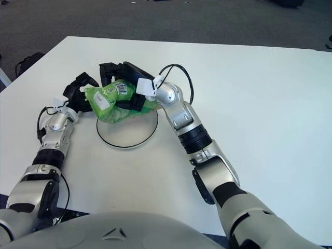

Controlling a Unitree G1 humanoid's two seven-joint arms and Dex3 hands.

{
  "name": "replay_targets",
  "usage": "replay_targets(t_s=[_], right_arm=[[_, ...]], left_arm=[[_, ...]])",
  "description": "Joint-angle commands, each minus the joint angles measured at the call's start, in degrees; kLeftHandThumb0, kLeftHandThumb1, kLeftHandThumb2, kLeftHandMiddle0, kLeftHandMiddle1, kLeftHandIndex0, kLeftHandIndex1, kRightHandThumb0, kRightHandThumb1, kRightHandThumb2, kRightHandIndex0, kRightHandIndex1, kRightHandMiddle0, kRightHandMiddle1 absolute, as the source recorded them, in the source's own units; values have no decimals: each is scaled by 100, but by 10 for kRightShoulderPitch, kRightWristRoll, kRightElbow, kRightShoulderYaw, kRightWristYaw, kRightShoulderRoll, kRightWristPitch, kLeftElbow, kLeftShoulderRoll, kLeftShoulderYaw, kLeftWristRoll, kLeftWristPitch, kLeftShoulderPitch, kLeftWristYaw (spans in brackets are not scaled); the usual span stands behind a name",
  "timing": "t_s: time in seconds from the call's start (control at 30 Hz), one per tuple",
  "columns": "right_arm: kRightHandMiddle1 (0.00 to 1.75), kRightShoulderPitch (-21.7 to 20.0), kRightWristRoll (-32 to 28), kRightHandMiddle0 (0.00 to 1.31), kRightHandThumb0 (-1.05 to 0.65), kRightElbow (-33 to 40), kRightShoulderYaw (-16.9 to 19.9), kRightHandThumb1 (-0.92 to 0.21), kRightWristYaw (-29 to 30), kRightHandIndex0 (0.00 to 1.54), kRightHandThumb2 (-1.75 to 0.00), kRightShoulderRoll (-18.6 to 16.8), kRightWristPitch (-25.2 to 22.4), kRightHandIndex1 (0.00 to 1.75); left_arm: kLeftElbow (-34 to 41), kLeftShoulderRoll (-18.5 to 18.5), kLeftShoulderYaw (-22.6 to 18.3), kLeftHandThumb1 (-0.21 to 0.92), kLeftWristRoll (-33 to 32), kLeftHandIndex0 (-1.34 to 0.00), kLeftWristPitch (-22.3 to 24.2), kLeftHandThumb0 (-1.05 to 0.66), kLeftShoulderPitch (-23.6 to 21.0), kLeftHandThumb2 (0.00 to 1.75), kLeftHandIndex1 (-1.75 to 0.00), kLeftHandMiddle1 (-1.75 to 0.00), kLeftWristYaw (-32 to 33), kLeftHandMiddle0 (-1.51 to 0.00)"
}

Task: Put the snack into the plate.

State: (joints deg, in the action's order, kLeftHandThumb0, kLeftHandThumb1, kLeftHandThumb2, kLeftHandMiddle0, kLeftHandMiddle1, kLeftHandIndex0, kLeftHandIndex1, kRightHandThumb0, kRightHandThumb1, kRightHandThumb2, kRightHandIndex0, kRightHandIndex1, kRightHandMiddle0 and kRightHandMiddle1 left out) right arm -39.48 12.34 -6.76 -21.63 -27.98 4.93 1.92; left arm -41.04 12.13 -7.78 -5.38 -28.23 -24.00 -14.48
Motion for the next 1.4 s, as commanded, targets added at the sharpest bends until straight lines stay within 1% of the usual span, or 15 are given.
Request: replay_targets(t_s=[0.0, 0.27, 0.3, 0.33, 0.37, 0.4, 0.47, 0.5, 0.57, 0.67, 0.77, 0.87, 0.97, 1.17, 1.37], right_arm=[[175, 14, -10, 61, 0, -8, -8, -1, -15, 86, -164, 4, 13, 168], [175, 23, 10, 61, 0, -27, -16, -1, 0, 86, -164, 7, 62, 167], [175, 24, 11, 58, 0, -27, -18, -5, -2, 83, -161, 9, 64, 169], [174, 25, 10, 52, 0, -26, -19, -11, -11, 79, -154, 14, 64, 171], [171, 25, 9, 44, 0, -25, -21, -27, -17, 69, -134, 17, 63, 167], [169, 25, 0, 41, 0, -26, -22, -33, -33, 66, -126, 21, 59, 166], [157, 25, -10, 20, 20, -28, -23, -65, -52, 51, -75, 26, 54, 158], [155, 24, -16, 18, 23, -31, -23, -70, -63, 49, -66, 29, 53, 157], [143, 24, -23, 8, -11, -35, -22, -43, -80, 32, -89, 35, 58, 135], [121, 22, -29, 2, -30, -40, -23, -27, -102, 21, -103, 44, 71, 115], [106, 17, -30, 1, -38, -47, -27, -21, -120, 13, -106, 53, 88, 101], [90, 3, -22, 0, -44, -57, -32, -21, -140, 5, -104, 67, 114, 81], [75, 0, -5, 0, -62, -63, -33, -32, -132, 2, -89, 76, 147, 57], [63, 5, 19, 0, -71, -69, -31, -38, -104, 0, -80, 79, 179, 19], [47, 2, 48, 0, -83, -75, -33, -51, -80, 0, -64, 88, 209, 2]], left_arm=[[-44, -14, 13, 49, 24, -47, -1, -43, 43, 109, -175, -175, 19, -103], [-91, -11, 14, 46, 42, -50, -23, -44, 26, 114, -175, -175, 45, -106], [-98, -11, 15, 45, 45, -51, -28, -44, 25, 115, -175, -175, 49, -106], [-103, -10, 17, 43, 51, -52, -34, -44, 24, 117, -175, -175, 56, -107], [-107, -9, 18, 42, 56, -53, -38, -45, 23, 119, -175, -175, 62, -107], [-111, -7, 21, 41, 64, -54, -48, -45, 23, 119, -175, -175, 72, -108], [-118, -6, 24, 39, 73, -55, -60, -46, 22, 122, -175, -175, 84, -110], [-118, -6, 25, 39, 75, -55, -64, -46, 24, 122, -175, -175, 88, -110], [-113, -9, 26, 39, 77, -55, -65, -46, 29, 122, -175, -175, 93, -109], [-106, -16, 26, 42, 76, -53, -64, -45, 31, 119, -175, -175, 102, -103], [-102, -18, 28, 43, 75, -52, -62, -44, 30, 118, -175, -175, 108, -98], [-97, -16, 32, 44, 78, -51, -47, -44, 30, 117, -175, -175, 110, -96], [-88, -11, 36, 43, 79, -52, -32, -44, 31, 117, -175, -175, 103, -96], [-58, -15, 39, 41, 64, -54, -35, -45, 41, 120, -175, -175, 83, -104], [-34, -22, 33, 43, 34, -53, -31, -45, 51, 118, -175, -175, 49, -112]])
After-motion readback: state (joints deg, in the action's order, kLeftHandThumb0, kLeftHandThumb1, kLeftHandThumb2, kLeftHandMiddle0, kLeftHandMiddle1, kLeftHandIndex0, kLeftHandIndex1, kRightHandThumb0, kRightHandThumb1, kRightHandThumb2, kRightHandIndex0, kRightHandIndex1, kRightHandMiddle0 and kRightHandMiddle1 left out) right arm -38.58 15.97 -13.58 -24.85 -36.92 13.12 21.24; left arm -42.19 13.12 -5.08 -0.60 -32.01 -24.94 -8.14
